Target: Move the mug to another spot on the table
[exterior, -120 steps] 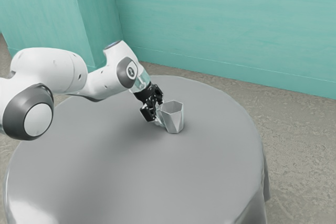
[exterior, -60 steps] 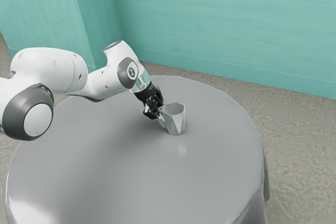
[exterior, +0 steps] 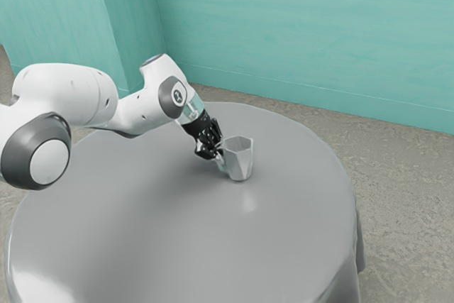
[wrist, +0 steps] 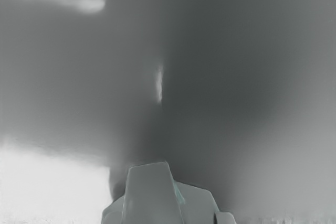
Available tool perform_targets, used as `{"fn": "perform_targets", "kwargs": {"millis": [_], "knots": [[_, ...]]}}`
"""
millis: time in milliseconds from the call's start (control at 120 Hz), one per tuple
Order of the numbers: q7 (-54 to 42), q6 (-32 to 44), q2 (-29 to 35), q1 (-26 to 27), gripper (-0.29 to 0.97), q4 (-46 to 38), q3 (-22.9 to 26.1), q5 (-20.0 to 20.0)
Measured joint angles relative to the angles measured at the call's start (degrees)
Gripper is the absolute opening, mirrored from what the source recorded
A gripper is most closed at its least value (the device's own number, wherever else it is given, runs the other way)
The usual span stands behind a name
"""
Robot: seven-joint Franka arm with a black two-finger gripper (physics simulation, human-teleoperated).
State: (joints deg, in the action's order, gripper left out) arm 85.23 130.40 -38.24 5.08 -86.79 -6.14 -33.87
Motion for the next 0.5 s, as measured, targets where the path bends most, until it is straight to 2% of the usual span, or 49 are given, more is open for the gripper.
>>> {"fn": "perform_targets", "kwargs": {"millis": [200,500], "knots": [[-0.53,1.79,3.09,0.06,0.11,-4.35,-0.02,-2.53],[-2.35,7.09,11.75,0.02,0.05,-16.83,-0.01,-6.55]]}}
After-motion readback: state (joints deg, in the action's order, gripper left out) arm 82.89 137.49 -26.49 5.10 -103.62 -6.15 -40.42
